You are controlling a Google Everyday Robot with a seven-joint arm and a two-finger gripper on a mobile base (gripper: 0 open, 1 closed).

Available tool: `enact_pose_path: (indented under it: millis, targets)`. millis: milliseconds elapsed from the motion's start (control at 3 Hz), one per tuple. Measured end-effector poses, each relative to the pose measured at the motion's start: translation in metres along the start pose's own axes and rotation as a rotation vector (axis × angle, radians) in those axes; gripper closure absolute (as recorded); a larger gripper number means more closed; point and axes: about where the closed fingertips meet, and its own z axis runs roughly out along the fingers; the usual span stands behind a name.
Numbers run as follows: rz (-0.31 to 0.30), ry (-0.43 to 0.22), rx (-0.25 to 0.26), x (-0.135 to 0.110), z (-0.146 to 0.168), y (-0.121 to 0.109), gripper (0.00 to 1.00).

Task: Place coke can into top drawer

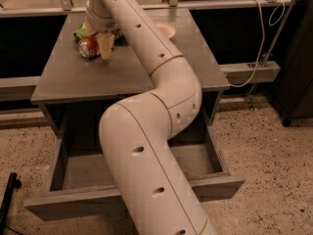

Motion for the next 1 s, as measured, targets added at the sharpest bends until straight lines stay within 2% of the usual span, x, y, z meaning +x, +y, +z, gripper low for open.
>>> enact_pose_path:
  millis: [667,1000]
  targets:
    - [0.017,-0.004,0.008,0.006,0.014,-0.001,0.35]
    - [0.005,-0.014,-0.009,0.002,0.022,0.002,0.48]
